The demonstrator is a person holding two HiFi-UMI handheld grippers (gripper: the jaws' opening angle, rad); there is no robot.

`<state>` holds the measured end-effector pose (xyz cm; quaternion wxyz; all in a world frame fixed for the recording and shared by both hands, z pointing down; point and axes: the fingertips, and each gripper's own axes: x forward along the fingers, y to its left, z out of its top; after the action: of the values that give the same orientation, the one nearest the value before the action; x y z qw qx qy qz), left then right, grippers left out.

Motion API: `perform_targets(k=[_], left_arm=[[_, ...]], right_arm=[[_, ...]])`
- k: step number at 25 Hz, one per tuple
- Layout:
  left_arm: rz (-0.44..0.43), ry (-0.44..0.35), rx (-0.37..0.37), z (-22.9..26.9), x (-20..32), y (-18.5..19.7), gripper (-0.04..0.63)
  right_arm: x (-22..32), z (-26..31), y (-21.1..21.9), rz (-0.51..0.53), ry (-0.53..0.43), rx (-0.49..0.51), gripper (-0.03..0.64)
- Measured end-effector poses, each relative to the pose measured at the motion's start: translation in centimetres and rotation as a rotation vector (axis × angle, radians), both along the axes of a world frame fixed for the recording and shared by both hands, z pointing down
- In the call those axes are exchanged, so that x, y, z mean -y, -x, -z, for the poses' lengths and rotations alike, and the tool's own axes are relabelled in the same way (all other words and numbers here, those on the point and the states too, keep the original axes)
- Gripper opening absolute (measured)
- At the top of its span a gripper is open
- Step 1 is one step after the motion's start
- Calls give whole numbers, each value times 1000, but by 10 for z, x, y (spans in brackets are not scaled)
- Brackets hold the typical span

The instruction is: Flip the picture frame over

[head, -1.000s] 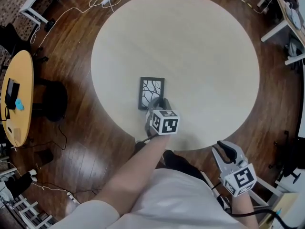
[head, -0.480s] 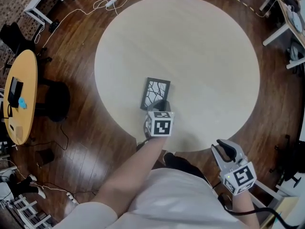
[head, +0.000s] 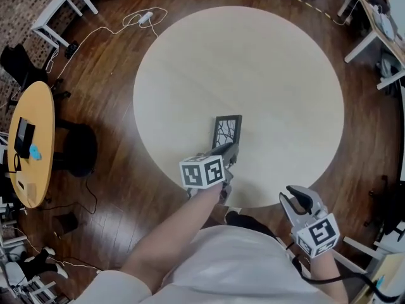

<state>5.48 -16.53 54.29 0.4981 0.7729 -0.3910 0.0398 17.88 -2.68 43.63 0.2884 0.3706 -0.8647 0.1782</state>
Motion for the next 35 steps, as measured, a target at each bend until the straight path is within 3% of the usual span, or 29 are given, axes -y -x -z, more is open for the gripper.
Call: perform_targets(k=[6,10,12,19,30,35], left_arm=[[-22,70,-510,19,0,-2,60],[-4,134,-761,19,2,7,60],[-1,164,-848,21,2,9,60],[-69,194,-921,6,-2,29,63],[-218,201,-892,3,0,42,72],[-269,192,-885,2,1,45,74]], right_arm=[[-6,3,13,-36,8,-36,92],[-12,6,24,-57,21,-60,92],[-14,8,28,-66,25,-70,92],[-22,8,50,-106,38,-97,92],[-20,-22,63,-169,139,-150,98],[-17,-43,68,-183,240,-157,100]])
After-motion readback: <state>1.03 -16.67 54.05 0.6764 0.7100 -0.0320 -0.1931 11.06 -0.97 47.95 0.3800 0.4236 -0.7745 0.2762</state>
